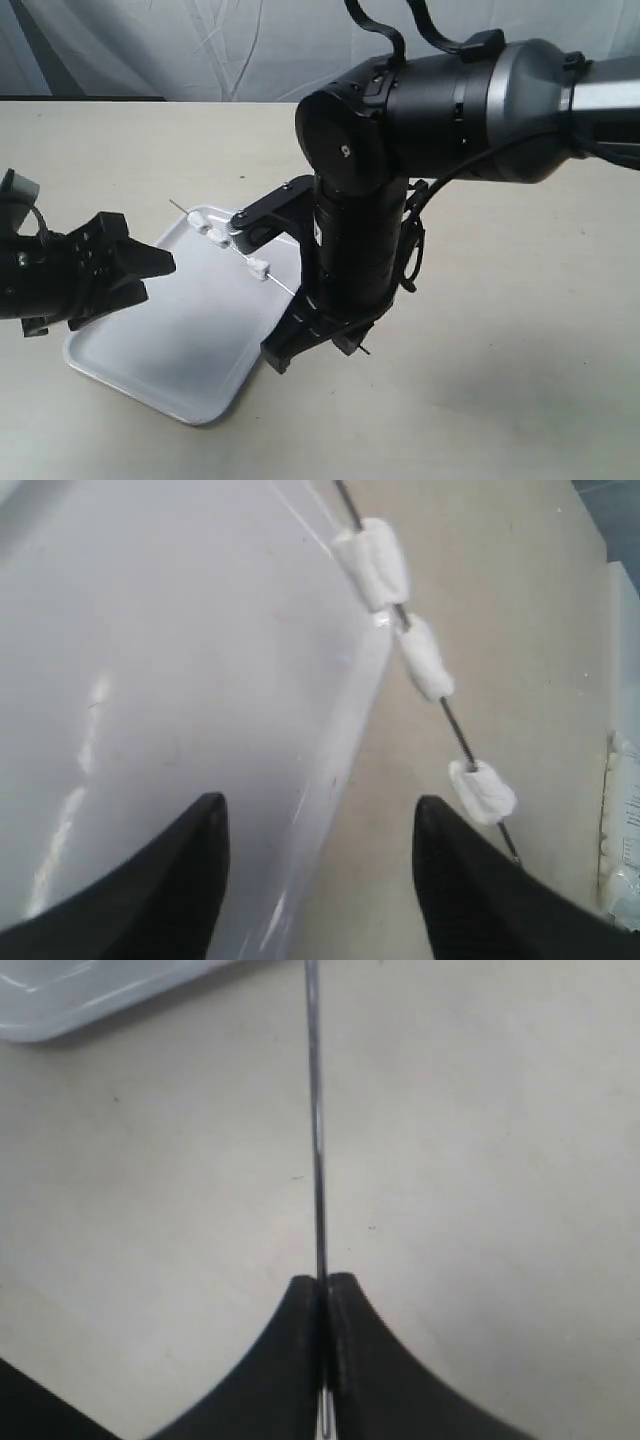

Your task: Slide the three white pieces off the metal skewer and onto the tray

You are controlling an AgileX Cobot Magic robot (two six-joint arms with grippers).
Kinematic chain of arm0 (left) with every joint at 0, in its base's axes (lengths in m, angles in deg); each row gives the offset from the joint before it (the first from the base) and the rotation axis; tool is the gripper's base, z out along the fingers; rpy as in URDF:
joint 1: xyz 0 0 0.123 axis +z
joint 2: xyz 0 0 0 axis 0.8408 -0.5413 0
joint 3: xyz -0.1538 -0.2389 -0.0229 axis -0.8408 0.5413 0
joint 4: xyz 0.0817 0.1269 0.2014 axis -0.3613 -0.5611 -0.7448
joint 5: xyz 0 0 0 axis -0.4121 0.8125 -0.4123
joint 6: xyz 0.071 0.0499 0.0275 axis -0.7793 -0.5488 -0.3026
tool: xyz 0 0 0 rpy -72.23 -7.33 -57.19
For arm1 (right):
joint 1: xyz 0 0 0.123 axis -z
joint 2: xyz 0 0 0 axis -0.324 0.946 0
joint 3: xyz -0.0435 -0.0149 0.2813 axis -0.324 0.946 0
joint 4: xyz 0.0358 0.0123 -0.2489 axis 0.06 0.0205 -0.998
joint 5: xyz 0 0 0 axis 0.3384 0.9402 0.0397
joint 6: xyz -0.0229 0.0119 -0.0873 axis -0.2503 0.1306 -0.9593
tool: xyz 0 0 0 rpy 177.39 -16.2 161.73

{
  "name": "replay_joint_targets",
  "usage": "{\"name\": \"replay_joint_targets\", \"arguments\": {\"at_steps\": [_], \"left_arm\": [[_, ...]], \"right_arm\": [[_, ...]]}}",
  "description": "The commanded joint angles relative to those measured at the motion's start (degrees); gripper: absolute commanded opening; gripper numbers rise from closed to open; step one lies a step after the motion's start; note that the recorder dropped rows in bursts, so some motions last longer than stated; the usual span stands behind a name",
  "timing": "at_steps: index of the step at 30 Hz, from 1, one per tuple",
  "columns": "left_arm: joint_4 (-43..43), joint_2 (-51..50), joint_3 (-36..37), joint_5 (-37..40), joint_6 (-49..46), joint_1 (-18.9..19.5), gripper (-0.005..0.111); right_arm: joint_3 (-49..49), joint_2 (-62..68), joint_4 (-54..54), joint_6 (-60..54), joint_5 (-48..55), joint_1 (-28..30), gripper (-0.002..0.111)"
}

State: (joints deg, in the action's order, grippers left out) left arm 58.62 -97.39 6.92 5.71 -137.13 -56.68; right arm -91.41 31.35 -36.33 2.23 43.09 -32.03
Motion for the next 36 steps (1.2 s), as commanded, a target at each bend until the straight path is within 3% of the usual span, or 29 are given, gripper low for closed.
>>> {"name": "replay_joint_targets", "arguments": {"at_steps": [1,7,14,26,36], "left_arm": [[3.2,-5.3,0.7,4.7,-4.6,3.0,0.053],[3.2,-11.5,0.4,16.2,-9.5,10.0,0.053],[3.2,-21.0,-3.4,28.2,-15.1,11.6,0.053],[3.2,-29.8,-8.5,28.8,-19.5,11.6,0.05],[3.2,-30.4,-9.9,28.8,-19.3,11.2,0.05]], "right_arm": [[2.6,-0.7,-0.6,0.6,0.1,0.5,-0.001],[6.0,-0.7,0.3,1.2,-4.5,0.5,-0.001],[6.0,-0.7,3.5,1.2,-4.7,0.5,-0.001],[6.0,-2.0,7.5,1.2,-6.1,0.2,-0.001],[6.0,-2.4,10.4,1.0,-6.5,-0.4,-0.001]]}}
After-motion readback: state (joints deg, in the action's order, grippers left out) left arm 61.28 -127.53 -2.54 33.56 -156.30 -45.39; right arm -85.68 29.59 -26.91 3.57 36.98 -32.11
